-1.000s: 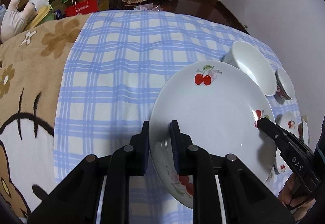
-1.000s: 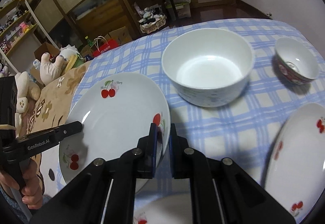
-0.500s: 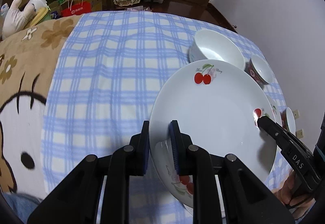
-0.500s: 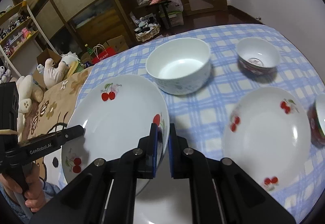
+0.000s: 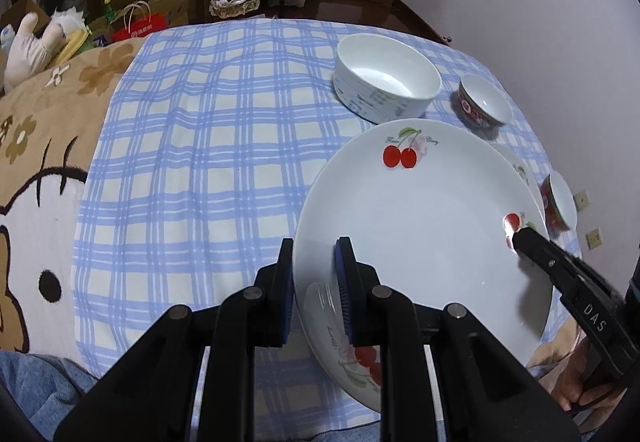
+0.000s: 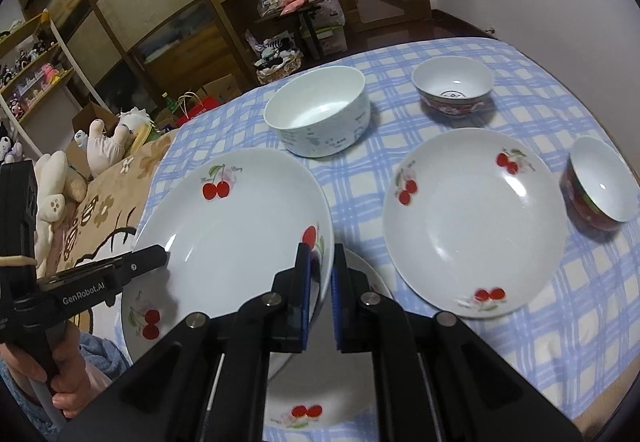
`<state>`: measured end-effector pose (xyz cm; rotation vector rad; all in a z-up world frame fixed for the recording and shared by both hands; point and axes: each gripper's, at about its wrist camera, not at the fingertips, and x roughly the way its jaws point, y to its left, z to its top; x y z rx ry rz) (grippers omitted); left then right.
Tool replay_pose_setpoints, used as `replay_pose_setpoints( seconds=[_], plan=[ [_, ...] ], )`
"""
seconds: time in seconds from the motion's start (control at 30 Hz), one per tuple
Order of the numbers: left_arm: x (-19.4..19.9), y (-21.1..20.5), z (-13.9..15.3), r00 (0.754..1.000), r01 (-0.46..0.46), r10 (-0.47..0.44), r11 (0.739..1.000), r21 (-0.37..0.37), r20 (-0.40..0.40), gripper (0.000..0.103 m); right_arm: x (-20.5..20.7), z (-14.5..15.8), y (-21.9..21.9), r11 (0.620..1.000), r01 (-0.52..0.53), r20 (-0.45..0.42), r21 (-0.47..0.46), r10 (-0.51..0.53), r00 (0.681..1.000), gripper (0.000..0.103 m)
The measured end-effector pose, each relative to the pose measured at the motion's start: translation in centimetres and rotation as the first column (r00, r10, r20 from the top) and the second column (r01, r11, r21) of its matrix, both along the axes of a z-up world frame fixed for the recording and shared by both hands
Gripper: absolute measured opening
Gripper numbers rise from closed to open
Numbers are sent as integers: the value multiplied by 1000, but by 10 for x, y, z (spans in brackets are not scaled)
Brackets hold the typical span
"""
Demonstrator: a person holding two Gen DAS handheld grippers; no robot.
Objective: Organize plates and bowls
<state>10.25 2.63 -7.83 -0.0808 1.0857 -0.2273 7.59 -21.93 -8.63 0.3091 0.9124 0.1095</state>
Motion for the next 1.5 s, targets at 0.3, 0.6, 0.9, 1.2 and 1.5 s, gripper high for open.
replay_pose_setpoints(
  seconds=[0.3, 0.6, 0.9, 1.2, 1.5],
  plan=[
    [-13, -16, -14, 999, 32, -31, 999, 29, -24, 20, -19, -16, -13, 999, 29, -30, 19, -28, 999, 10],
    [-7, -24, -39, 993, 52, -48, 998, 38, -105, 20, -18, -36, -22, 998, 46, -66, 42, -43, 997, 10],
    [-2, -35, -62, 984, 83, -65, 991, 103, -166, 20, -15, -57, -25, 997, 56, -113, 45, -50, 992, 9],
    [0, -36, -66, 984, 82, -58, 987, 137, -171, 20, -16, -71, -21, 998, 46, -152, 31, -41, 988, 9],
    [1, -36, -77, 972, 86, -52, 986, 146, -228, 20, -17, -77, -18, 999, 39, -163, 5, -38, 986, 10]
  ],
)
